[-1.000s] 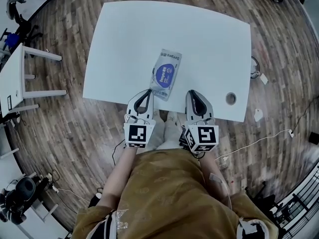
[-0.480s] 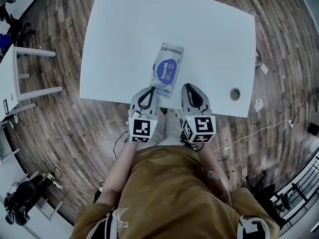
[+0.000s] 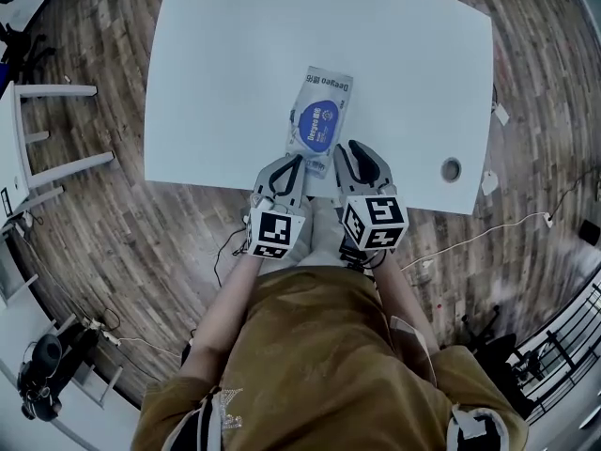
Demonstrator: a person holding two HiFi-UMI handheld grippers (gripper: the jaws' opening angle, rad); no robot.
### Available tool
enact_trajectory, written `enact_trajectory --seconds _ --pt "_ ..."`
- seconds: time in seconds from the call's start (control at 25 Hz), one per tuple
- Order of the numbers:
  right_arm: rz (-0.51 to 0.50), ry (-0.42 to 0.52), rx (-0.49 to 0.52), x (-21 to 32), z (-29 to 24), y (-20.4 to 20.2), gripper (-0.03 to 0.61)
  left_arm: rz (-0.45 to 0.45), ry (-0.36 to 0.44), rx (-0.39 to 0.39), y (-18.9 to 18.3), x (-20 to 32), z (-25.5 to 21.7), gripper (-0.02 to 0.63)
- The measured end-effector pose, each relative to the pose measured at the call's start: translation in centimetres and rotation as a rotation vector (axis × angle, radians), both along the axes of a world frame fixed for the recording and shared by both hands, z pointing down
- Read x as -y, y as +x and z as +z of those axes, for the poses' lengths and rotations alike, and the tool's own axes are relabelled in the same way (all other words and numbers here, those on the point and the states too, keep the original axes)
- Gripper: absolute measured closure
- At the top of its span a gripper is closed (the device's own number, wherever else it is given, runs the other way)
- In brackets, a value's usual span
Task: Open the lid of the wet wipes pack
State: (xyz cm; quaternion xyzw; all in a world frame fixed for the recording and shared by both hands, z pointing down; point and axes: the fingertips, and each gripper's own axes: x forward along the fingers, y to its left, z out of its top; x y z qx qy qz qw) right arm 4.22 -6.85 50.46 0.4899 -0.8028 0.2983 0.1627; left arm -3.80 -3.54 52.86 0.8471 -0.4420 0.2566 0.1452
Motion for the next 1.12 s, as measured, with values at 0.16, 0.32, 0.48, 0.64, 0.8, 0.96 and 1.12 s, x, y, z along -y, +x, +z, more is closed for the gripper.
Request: enact_trajectory --seconds 0.16,0.32,0.48,0.64,0.8,0.96,1.12 --pt "-0.012 -0.055 0.029 0.2 1.1 -0.8 0.482 0.024 0.001 0.029 0.1 0.2 0.7 0.612" --pt "-0.015 -0.120 0.066 0.5 2.2 -1.6 0.459 0.062 -0.009 0.064 0.3 0.3 1.6 0.612" --pt "-0.014 -0.180 0.089 0.9 3.0 -2.2 0.453 0.110 -0.009 0.101 0.8 0.4 2.1 0.612" --pt "-0.009 -0.220 0.097 1.3 3.8 -2.5 0.453 0.170 0.008 0.132 1.7 0.2 2.4 0.612" --pt "0.020 -0.261 0.111 1.7 4.5 -2.3 0.453 0.208 0.003 0.135 2.7 -0.1 2.8 0.612" --pt "0.027 -0.304 0.113 1.8 5.1 -2.3 0.453 0.215 -0.038 0.115 3.0 -0.1 3.3 0.612" --pt "0.032 -0.337 0.120 2.0 5.7 -2.4 0.453 0.218 -0.083 0.123 3.0 0.0 4.1 0.612"
